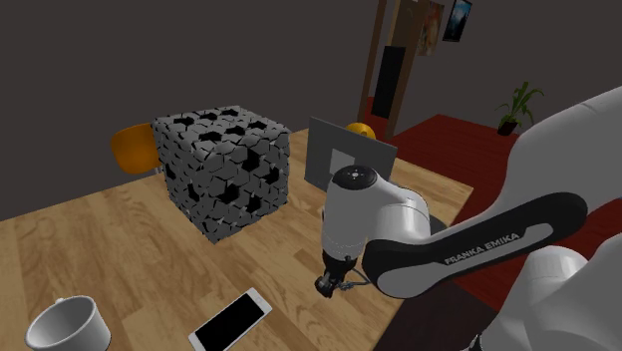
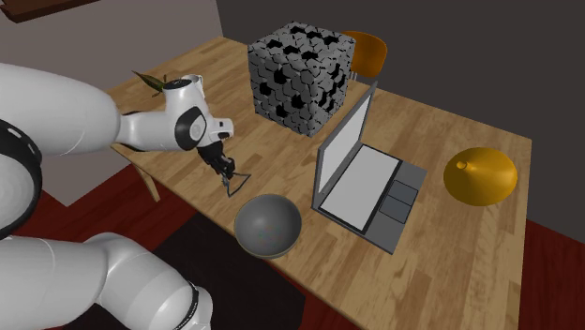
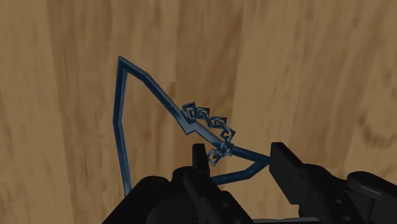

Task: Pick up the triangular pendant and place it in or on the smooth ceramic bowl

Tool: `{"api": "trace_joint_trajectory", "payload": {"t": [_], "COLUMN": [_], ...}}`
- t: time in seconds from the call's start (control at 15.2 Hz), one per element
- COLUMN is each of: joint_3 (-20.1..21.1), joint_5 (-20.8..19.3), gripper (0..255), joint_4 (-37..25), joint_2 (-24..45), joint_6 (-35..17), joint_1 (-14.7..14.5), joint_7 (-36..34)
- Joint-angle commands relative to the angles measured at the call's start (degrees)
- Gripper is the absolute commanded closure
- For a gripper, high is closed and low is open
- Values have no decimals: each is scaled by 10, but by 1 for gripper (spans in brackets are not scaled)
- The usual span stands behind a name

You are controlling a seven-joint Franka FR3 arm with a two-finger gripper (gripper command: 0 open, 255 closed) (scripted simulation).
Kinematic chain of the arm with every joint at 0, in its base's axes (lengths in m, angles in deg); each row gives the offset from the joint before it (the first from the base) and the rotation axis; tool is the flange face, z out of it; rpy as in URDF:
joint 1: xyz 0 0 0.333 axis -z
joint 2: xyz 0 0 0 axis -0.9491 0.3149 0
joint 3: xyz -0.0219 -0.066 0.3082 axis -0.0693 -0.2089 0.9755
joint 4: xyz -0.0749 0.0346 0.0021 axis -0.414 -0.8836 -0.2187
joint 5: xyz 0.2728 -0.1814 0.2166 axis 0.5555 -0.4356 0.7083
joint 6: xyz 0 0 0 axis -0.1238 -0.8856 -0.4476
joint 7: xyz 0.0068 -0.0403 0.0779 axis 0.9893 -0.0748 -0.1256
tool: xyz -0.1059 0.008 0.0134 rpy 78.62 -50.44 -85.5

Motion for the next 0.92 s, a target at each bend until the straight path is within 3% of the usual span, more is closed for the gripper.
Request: {"api": "trace_joint_trajectory", "payload": {"t": [0.0, 0.86], "joint_3": [-4, -24], "joint_5": [6, 22], "gripper": [255, 255], "joint_4": [-5, -60], "joint_2": [-14, -80], "joint_6": [19, 138], "joint_1": [-3, -14], "joint_7": [6, 32]}}
